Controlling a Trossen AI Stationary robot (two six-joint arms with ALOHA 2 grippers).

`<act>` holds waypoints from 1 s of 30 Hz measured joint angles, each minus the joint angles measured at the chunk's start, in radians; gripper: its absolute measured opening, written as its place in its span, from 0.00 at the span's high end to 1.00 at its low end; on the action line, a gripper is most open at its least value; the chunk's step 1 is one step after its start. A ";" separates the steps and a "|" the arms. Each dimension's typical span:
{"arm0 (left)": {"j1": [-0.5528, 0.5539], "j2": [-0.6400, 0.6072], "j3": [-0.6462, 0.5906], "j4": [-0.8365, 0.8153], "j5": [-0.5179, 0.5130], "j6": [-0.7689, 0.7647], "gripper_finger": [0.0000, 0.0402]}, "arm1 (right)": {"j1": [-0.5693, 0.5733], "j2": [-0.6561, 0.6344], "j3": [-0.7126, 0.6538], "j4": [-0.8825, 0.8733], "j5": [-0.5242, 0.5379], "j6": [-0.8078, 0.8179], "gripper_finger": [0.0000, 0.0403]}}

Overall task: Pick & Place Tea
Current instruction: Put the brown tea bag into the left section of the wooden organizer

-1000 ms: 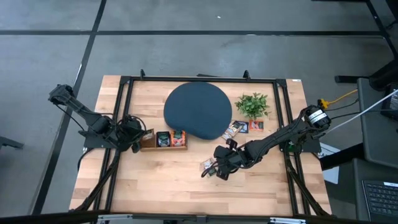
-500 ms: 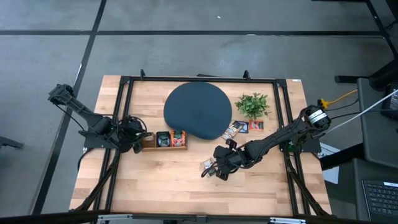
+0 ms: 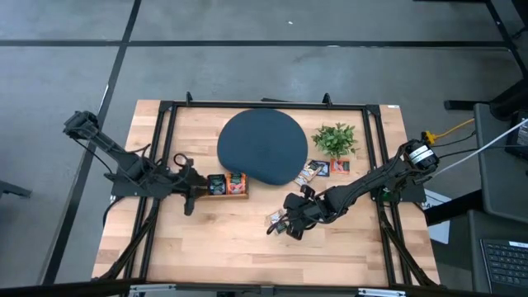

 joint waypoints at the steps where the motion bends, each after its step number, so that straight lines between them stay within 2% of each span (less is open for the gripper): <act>1: 0.000 0.024 0.000 0.037 0.007 0.017 0.75 | 0.000 0.000 0.000 -0.009 -0.001 0.018 0.71; 8: 0.005 0.259 0.000 0.355 0.072 0.081 0.77 | 0.000 0.000 0.001 -0.137 -0.007 0.183 0.71; 14: 0.029 0.474 0.005 0.649 0.160 0.148 0.77 | 0.000 0.000 0.001 -0.233 -0.087 0.275 0.71; 19: 0.048 0.626 0.111 0.645 0.210 0.203 0.77 | 0.000 0.000 0.001 -0.320 -0.170 0.311 0.71; 24: 0.056 0.734 0.214 0.640 0.224 0.296 0.77 | 0.006 0.001 0.001 -0.348 -0.173 0.299 0.70; 30: 0.066 0.824 0.307 0.622 0.226 0.355 0.77 | 0.009 0.001 0.001 -0.348 -0.240 0.297 0.58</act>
